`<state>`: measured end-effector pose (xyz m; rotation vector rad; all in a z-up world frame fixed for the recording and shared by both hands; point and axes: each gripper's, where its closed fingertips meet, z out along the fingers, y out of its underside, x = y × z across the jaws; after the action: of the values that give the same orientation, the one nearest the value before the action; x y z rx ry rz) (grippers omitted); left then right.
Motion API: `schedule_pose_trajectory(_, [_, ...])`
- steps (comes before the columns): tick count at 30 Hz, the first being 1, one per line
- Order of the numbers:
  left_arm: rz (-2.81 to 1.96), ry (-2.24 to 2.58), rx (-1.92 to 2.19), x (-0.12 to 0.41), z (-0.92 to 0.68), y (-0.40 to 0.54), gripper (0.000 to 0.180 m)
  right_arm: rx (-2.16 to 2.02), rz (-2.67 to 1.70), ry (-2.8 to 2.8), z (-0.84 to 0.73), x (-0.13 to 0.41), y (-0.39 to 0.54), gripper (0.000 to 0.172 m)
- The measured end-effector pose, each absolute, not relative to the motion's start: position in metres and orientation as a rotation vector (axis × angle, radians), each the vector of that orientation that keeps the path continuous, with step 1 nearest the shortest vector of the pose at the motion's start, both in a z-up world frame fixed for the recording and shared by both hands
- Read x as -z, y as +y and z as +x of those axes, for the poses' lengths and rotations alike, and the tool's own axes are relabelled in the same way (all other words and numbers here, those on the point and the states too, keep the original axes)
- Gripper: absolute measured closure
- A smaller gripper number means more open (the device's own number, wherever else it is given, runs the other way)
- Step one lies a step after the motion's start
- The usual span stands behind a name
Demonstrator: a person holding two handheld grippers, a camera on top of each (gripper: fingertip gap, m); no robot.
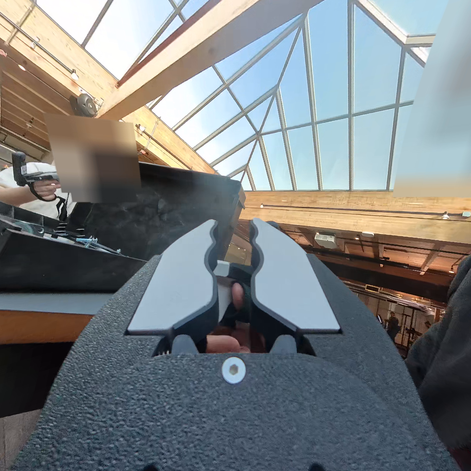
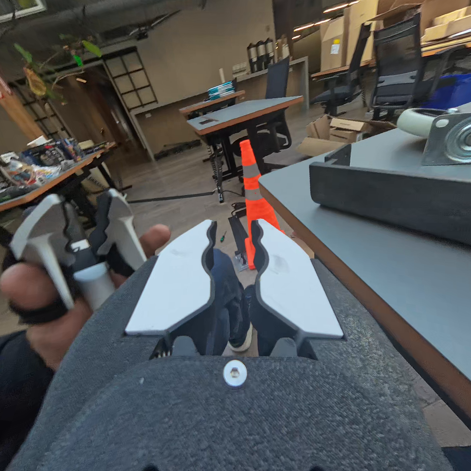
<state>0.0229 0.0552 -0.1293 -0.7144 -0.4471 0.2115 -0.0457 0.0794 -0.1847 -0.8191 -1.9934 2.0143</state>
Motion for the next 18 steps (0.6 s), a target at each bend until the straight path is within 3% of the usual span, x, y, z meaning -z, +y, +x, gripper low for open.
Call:
schedule_pose_trajectory(3, [-0.708,-0.43,-0.28,0.115,0.033,0.045,0.152,-1.949,-0.884,-1.911,-0.055,0.169,0.038,0.136])
schedule_pose_trajectory(8, [-0.657,-0.482,-0.327,0.113,0.035,0.001,0.15,-1.653,-0.895,-1.837,-0.067,0.178,-0.028,0.142])
schedule_pose_trajectory(9, [-0.639,-0.509,-0.331,0.117,0.034,-0.011,0.15,-1.637,-0.898,-1.867,-0.065,0.184,-0.045,0.148])
schedule_pose_trajectory(13, [-0.529,-0.597,-0.306,0.142,0.033,-0.07,0.151,-1.673,-0.944,-2.001,-0.052,0.216,-0.111,0.129])
schedule_pose_trajectory(18, [-0.425,-0.713,-0.328,0.189,0.036,-0.142,0.158,-1.732,-0.971,-2.137,-0.036,0.27,-0.189,0.141])
